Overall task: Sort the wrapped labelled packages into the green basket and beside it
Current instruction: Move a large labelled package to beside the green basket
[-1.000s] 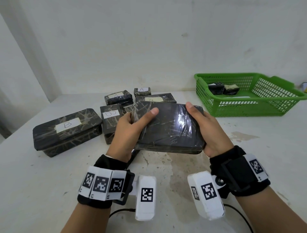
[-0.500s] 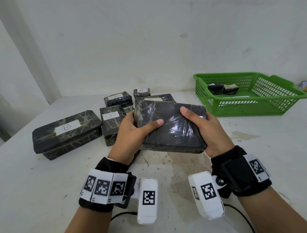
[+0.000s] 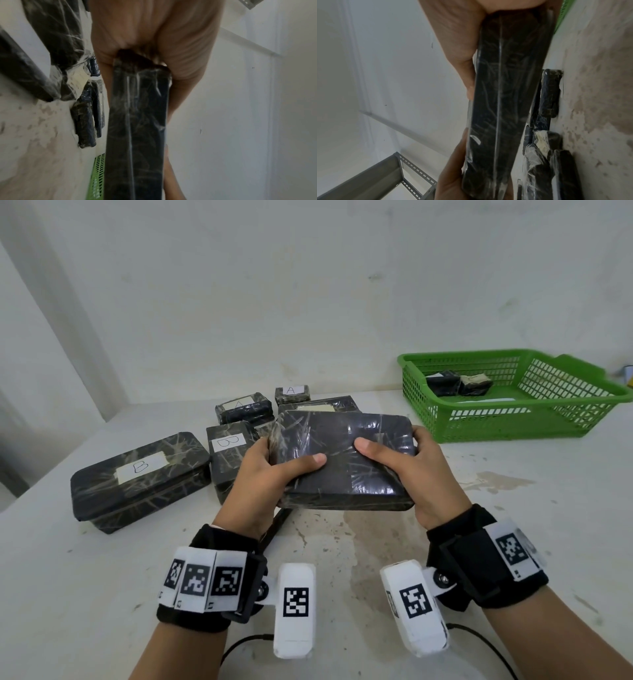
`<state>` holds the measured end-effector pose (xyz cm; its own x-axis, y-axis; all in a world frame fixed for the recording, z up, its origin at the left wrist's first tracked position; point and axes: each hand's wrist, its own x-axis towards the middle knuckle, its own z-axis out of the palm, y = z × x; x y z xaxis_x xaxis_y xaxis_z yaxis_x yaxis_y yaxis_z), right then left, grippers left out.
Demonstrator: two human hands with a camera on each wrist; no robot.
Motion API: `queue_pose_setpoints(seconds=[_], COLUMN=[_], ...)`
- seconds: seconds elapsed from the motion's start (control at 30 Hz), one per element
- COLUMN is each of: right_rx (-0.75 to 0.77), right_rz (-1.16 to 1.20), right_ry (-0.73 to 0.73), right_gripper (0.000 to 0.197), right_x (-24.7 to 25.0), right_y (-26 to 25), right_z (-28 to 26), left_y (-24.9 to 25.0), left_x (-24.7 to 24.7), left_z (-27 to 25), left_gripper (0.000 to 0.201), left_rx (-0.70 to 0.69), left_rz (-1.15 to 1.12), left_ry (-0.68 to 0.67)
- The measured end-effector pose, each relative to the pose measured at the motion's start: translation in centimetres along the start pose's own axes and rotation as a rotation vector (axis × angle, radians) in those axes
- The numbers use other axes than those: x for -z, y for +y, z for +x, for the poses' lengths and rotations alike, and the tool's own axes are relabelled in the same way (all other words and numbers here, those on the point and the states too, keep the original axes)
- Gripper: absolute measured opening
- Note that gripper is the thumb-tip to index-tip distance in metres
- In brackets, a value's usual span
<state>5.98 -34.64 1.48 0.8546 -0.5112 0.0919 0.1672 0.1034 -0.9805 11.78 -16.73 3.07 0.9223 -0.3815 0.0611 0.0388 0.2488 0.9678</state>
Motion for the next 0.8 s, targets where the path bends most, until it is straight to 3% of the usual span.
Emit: queue_pose_setpoints(seconds=[0.17, 0.3, 0.43, 0.5, 0.63, 0.8], right_rx=[0.016, 0.036, 0.032, 0.017, 0.045, 0.077], right_rz=[-0.097, -0.104, -0.098, -0.116, -0.136, -0.108], right_ry=[-0.063, -0.084, -0.105, -0.154, -0.231, -0.226], right_gripper=[0.092, 0.084, 0.089, 0.098, 0.108, 0.112], right_x=[-0.3, 0.0, 0.2, 0.2, -0.1, 0.0], right_y=[0.1, -0.1, -0.2, -0.3, -0.4, -0.2], right_z=[-0.3, -0.2, -0.1, -0.2, -0.5, -0.4], left_y=[-0.5, -0.5, -0.5, -0.5, -0.4, -0.1], left_x=[0.4, 0.5, 0.2, 0.4, 1.1, 0.9], left_z=[0.6, 0.5, 0.6, 0.7, 1.0, 0.7], left_gripper=[0.056, 0.069, 0.04, 0.037, 0.036, 0.05], left_rx=[0.007, -0.012, 0.018, 0.036, 0.017, -0.016], left_rz=[0.022, 0.024, -0.041, -0.03, -0.019, 0.01], left_ry=[0.079, 0.059, 0.085, 0.104, 0.154, 0.111])
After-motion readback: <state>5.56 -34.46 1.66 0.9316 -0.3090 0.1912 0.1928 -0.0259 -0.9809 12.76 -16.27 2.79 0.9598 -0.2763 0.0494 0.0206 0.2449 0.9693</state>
